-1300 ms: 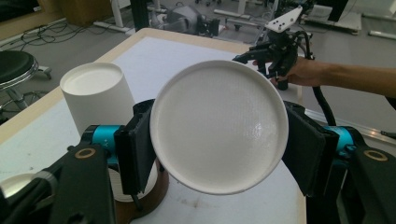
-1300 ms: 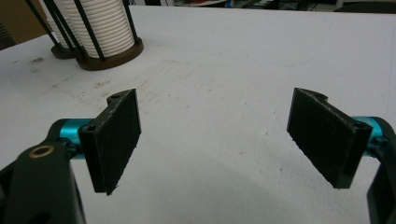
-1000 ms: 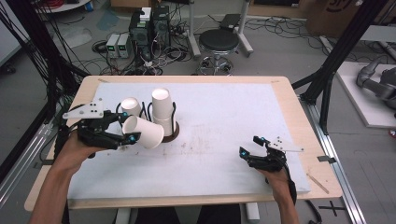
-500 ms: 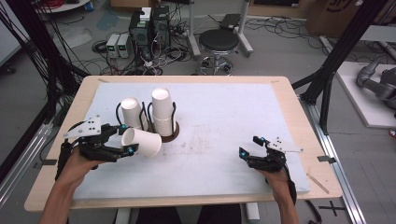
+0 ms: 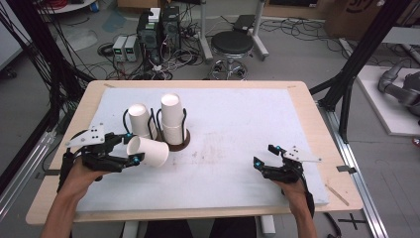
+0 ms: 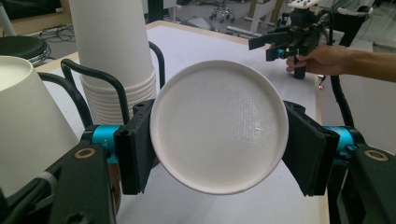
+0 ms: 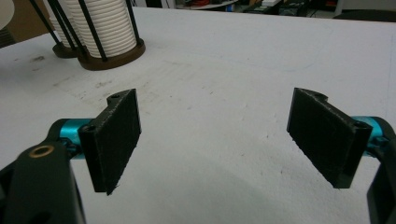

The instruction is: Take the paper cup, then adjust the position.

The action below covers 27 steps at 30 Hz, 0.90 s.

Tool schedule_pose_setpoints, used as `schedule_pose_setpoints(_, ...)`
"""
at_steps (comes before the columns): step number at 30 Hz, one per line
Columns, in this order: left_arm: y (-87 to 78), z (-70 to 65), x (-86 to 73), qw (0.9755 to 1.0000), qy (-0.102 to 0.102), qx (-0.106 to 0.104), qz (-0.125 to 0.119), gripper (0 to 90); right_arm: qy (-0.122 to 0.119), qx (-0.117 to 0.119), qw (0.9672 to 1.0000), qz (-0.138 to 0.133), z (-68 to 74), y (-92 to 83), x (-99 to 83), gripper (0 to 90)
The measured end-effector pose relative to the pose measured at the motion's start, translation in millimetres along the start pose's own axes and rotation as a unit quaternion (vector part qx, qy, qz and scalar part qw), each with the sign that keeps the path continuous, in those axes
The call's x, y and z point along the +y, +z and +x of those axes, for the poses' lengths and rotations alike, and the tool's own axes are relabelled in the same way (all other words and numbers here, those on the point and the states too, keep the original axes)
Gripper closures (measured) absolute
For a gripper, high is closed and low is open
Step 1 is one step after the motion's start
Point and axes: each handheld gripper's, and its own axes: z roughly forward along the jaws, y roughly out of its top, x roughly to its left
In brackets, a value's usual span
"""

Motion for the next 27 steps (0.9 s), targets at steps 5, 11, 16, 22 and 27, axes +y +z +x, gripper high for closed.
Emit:
schedule_pose_setpoints(5, 0.4, 0.5, -0.2, 1.0000, -0.001, 0.000, -0.001, 33.3, -0.012, 0.003, 0.9999, 0.007, 1.5, 1.4, 0.6, 18.0)
schedule_pose_setpoints(11, 4.2, 0.4, 0.0, 1.0000, 0.001, -0.006, 0.001, 33.3, -0.020, 0.010, 0.9997, 0.011, 2.9, 2.1, 0.9, 18.0)
schedule_pose_setpoints(16, 7.5, 0.9, -0.9, 0.9999, 0.001, -0.009, 0.005, 33.3, -0.015, 0.020, 0.9997, 0.003, 0.6, 0.4, 0.2, 18.0)
schedule_pose_setpoints(22, 8.0, -0.2, -1.1, 0.9999, 0.001, -0.011, 0.006, 33.3, -0.012, 0.026, 0.9996, 0.004, -0.4, 0.6, 0.5, 18.2)
schedule_pose_setpoints(27, 7.2, -1.1, -0.6, 0.9999, 0.003, -0.015, 0.007, 33.3, -0.009, 0.026, 0.9995, 0.015, -0.7, 2.5, 1.6, 18.2)
